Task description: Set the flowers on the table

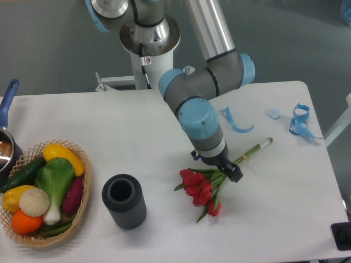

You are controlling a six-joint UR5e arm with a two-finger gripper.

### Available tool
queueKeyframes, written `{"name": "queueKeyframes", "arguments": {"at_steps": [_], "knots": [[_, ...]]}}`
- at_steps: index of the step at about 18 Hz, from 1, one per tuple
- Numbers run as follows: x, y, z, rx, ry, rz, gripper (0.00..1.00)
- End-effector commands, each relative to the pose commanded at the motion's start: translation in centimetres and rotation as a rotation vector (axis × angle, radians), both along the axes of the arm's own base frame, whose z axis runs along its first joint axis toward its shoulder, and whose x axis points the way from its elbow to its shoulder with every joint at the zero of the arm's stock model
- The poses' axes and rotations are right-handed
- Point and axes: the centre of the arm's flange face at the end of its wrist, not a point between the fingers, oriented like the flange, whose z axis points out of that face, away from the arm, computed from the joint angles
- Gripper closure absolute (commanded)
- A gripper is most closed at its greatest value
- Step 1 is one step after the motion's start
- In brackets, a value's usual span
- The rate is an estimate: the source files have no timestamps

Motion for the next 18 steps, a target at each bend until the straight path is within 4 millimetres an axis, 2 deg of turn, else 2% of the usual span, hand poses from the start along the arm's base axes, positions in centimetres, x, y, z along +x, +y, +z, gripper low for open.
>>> {"name": "queueKeyframes", "arguments": {"at_steps": [1,3,5,7,9,14,18], "knots": [[-1.1,-0.7,1.6,0.032,0.008,0.016,0.00],[-2.2,-2.7,6.1,0.049,-0.003,0.033,0.00],[-3.6,-4.8,8.1,0.037,-0.074,0.042,0.00],[-4.2,-7.0,9.8,0.014,-0.106,-0.026,0.00],[-5.3,-10.7,11.9,0.020,-0.111,-0.100,0.00],[-7.5,-18.5,14.4,0.049,-0.151,-0.191,0.00],[-8.4,-22.9,15.3,0.063,-0.168,-0.247,0.00]]}}
